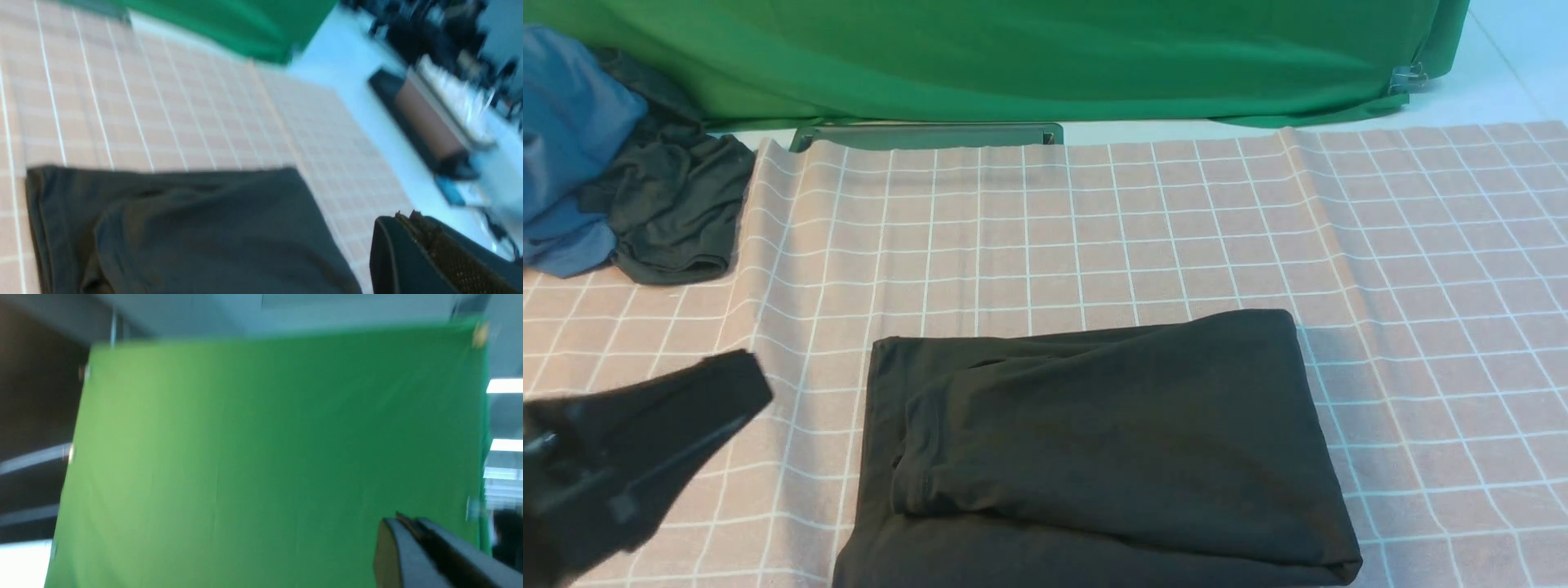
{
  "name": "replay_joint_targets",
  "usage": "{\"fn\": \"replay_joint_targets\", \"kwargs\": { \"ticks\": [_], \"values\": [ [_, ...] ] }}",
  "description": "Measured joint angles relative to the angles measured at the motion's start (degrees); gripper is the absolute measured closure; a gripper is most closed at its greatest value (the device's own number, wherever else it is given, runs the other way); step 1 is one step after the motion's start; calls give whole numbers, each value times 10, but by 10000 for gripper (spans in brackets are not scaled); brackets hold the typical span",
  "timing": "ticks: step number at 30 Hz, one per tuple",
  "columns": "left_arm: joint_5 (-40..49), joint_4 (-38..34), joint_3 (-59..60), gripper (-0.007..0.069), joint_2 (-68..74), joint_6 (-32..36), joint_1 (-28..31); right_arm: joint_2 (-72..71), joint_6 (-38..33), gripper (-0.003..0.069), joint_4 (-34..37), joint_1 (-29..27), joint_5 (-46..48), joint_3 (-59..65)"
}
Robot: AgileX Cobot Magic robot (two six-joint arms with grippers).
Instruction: Fold a long-sleeved shirt over a pink coffee tablecloth.
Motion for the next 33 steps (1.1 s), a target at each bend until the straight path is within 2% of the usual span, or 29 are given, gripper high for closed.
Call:
{"fn": "replay_joint_targets", "kwargs": {
  "ticks": [4, 10, 28, 33],
  "values": [
    [-51, 0, 46, 612, -35, -1, 0, -7, 0, 497, 0, 0, -35, 10],
    [-61, 0, 54, 612, -35, -1, 0, -7, 0, 414, 0, 0, -38, 10],
    [-61, 5, 57, 611, -35, -1, 0, -7, 0, 405, 0, 0, -37, 10],
    [-63, 42, 57, 611, -35, 1, 0, -7, 0, 405, 0, 0, -37, 10]
  ]
}}
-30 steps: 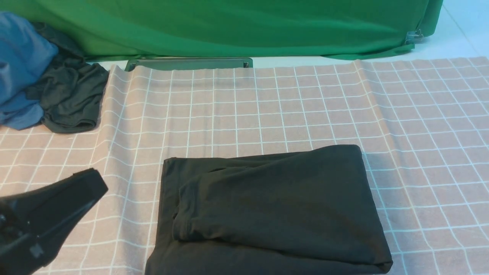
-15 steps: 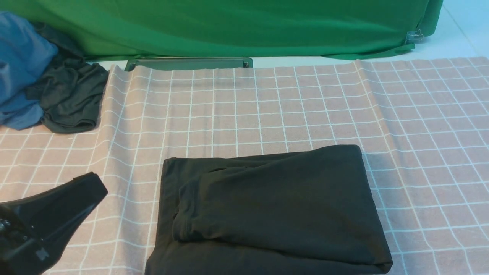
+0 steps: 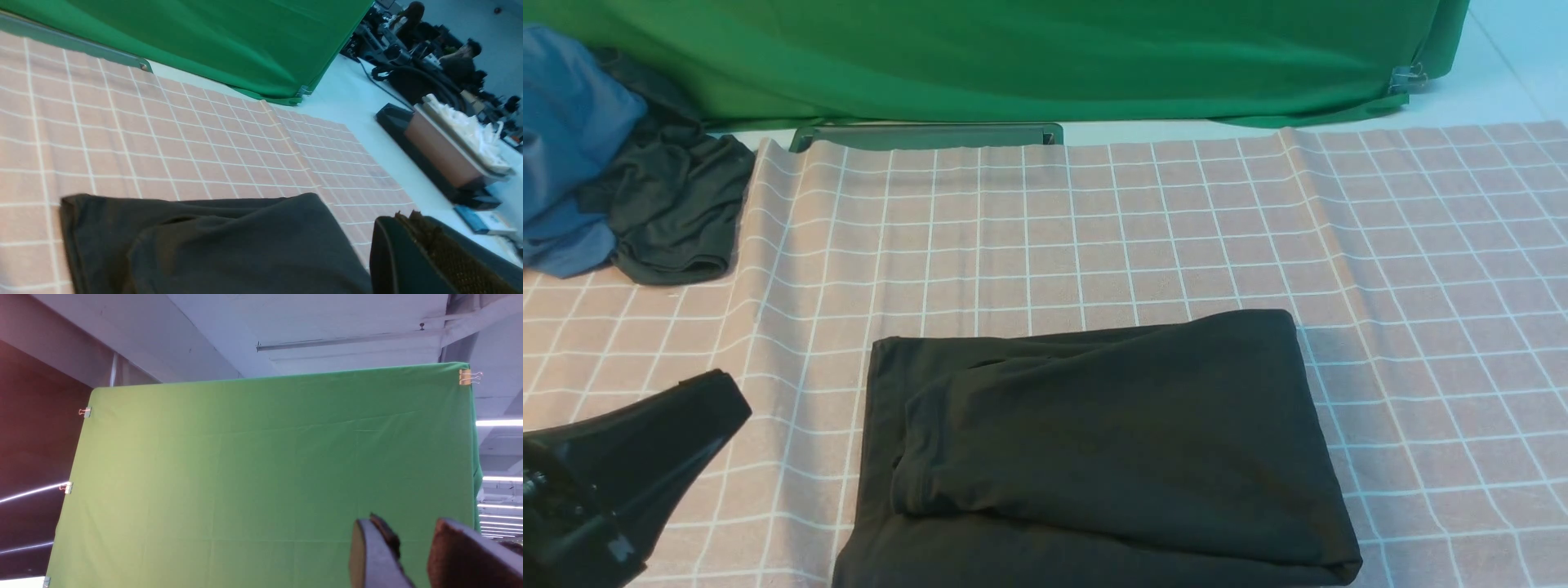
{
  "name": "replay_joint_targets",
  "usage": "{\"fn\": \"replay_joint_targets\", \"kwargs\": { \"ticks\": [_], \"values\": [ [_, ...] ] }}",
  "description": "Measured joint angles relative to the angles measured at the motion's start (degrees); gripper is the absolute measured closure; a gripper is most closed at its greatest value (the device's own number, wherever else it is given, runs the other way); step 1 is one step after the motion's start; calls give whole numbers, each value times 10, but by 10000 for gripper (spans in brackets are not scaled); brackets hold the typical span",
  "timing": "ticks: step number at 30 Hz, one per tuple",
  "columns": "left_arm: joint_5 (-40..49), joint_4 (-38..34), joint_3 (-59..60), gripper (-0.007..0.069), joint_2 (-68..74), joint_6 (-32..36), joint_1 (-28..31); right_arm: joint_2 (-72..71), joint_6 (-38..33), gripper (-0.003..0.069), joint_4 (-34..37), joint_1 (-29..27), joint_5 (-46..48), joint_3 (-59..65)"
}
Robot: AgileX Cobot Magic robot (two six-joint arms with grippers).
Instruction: Fold a long-sleeved shirt over a pink coffee tablecloth.
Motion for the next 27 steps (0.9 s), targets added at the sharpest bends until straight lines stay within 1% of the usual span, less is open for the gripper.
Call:
{"fn": "replay_joint_targets", "kwargs": {
  "ticks": [7, 9, 12, 15, 17, 20, 22, 27],
  "values": [
    [-15, 68, 1, 611, -7, 3, 4, 0, 0, 405, 0, 0, 0, 0],
    [-17, 79, 8, 611, -25, 3, 24, 0, 0, 405, 0, 0, 0, 0],
    [-20, 82, 40, 611, -72, 3, 79, 0, 0, 405, 0, 0, 0, 0],
    [-31, 82, 85, 611, -116, 3, 134, 0, 0, 405, 0, 0, 0, 0],
    [-43, 82, 132, 611, -150, 3, 181, 0, 0, 405, 0, 0, 0, 0],
    [-50, 87, 182, 611, -178, 3, 224, 0, 0, 405, 0, 0, 0, 0],
    [-53, 92, 215, 611, -190, 3, 247, 0, 0, 405, 0, 0, 0, 0],
    [-11, 118, 223, 611, -193, 3, 251, 0, 0, 405, 0, 0, 0, 0]
  ]
}}
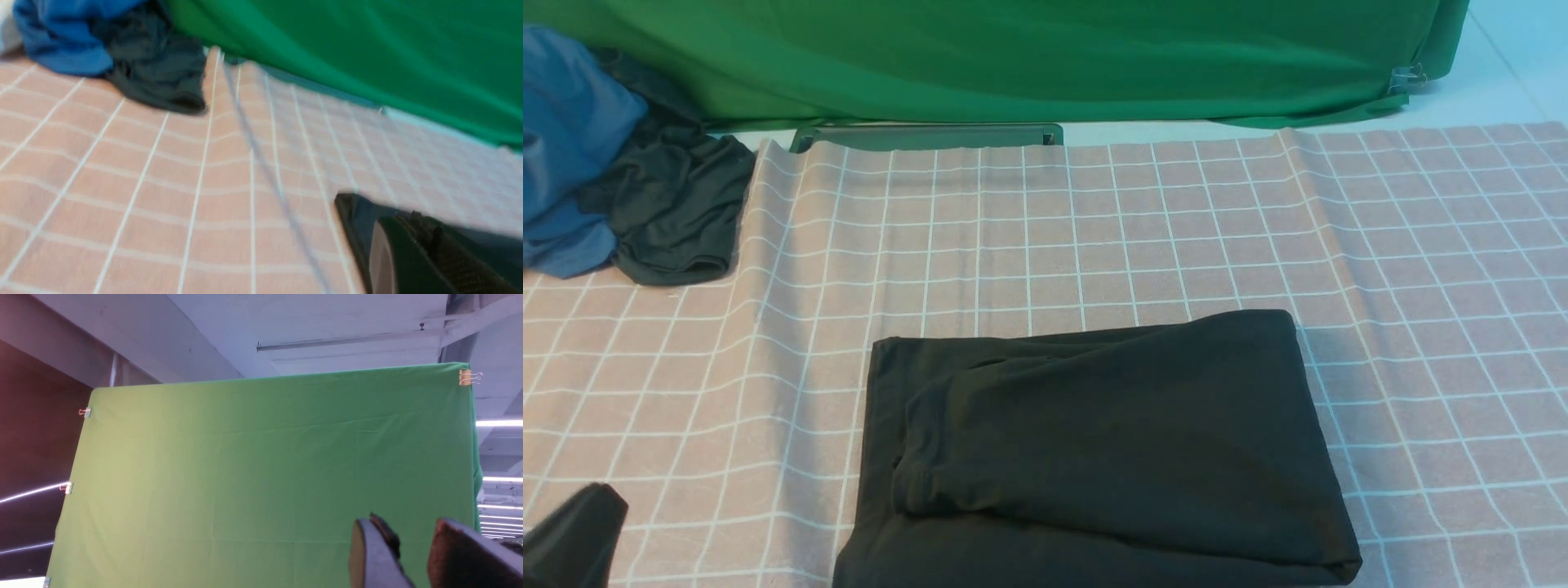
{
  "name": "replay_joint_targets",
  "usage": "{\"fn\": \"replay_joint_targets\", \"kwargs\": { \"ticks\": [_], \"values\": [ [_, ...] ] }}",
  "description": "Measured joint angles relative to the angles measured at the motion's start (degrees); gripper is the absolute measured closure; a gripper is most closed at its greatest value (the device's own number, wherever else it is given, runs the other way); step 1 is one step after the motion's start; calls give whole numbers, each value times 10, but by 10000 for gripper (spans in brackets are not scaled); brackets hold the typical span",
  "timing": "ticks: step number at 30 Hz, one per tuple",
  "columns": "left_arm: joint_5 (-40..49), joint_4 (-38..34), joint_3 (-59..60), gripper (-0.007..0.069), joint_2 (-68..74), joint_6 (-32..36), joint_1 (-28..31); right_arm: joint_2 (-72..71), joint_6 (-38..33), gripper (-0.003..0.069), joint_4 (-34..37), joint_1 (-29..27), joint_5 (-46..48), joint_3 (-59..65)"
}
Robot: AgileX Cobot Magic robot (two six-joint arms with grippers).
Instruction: Fold a long-sleeved shirt over a pink coffee tablecloth.
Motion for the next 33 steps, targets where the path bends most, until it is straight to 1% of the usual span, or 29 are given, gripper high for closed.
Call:
{"fn": "replay_joint_targets", "kwargs": {
  "ticks": [6, 33],
  "values": [
    [-1, 14, 0, 611, 0, 1, -1, 0, 0, 405, 0, 0, 0, 0],
    [-2, 25, 0, 611, -1, 4, -1, 0, 0, 405, 0, 0, 0, 0]
  ]
}}
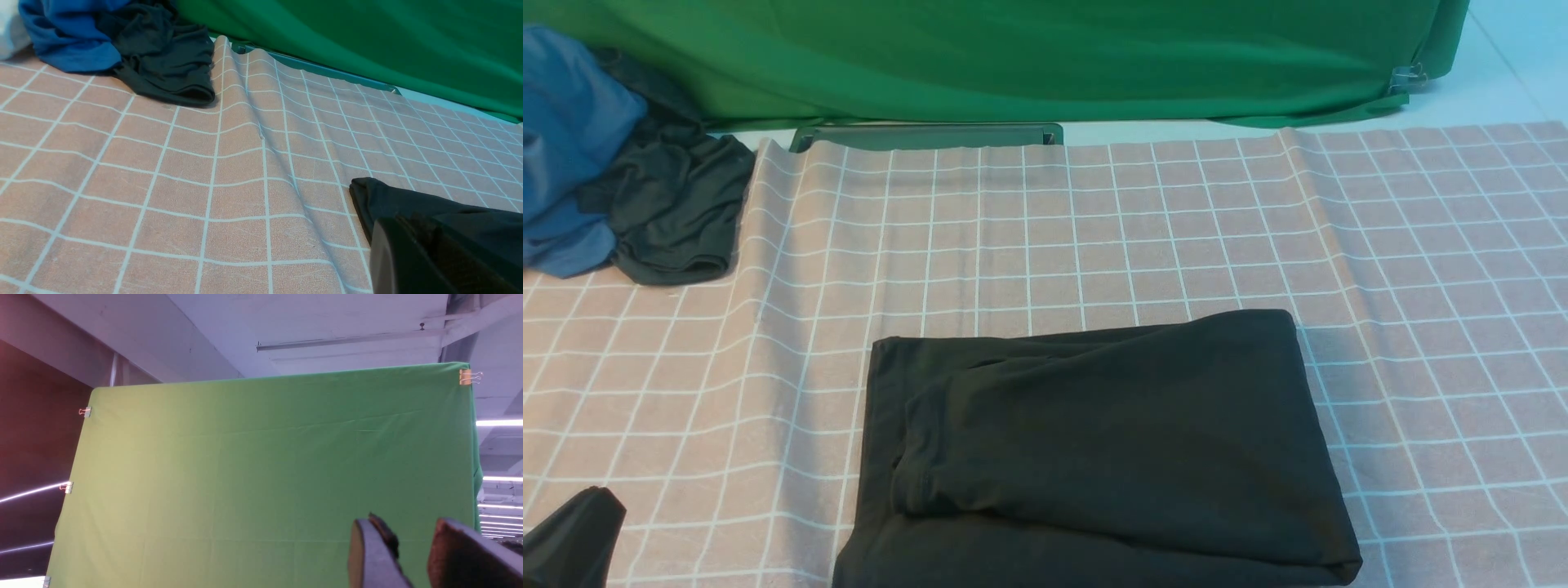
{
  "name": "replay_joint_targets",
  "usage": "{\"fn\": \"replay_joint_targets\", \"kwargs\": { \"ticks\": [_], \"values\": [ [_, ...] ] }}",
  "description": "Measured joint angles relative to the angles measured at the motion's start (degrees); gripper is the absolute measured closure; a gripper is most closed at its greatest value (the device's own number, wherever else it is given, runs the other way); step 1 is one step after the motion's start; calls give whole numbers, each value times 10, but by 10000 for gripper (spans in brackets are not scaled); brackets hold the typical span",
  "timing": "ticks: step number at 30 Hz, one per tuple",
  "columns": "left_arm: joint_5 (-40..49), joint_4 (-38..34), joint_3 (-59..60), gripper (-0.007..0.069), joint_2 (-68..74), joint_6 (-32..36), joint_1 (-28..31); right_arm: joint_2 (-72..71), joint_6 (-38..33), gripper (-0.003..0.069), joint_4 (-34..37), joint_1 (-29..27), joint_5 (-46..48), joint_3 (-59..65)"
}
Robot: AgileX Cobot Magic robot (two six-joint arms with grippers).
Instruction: Fold a long-sleeved shirt over a pink coffee tablecloth.
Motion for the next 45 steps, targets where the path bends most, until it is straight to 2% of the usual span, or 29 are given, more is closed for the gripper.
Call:
{"fn": "replay_joint_targets", "kwargs": {
  "ticks": [15, 18, 20, 22, 24, 27, 30, 32, 36, 45],
  "values": [
    [0, 1, 0, 611, 0, 0, 0, 0, 1, 407, 0, 0, 1, 0],
    [0, 1, 0, 611, 0, 0, 0, -1, -18, 408, 0, -4, 56, 0],
    [0, 1, 0, 611, 0, 0, 0, -1, -28, 408, 0, -19, 133, 2],
    [0, 1, 0, 611, 0, 0, 0, -1, -30, 408, 0, -33, 168, 8],
    [0, 1, 0, 611, 0, 0, 0, 0, -31, 408, 0, -69, 215, 43],
    [0, 1, 0, 611, 0, 0, 0, 1, -31, 408, 0, -108, 220, 95],
    [0, 1, 0, 611, 0, 0, 0, 2, -31, 408, 0, -169, 176, 211],
    [0, 1, 0, 611, 0, 0, 0, 2, -31, 408, 0, -189, 157, 257],
    [-1, 1, 0, 611, 0, 0, 0, -20, -31, 408, -1, -209, 227, 274],
    [-1, 3, 0, 611, 0, 0, 0, -31, -25, 408, -1, -210, 232, 274]
  ]
}}
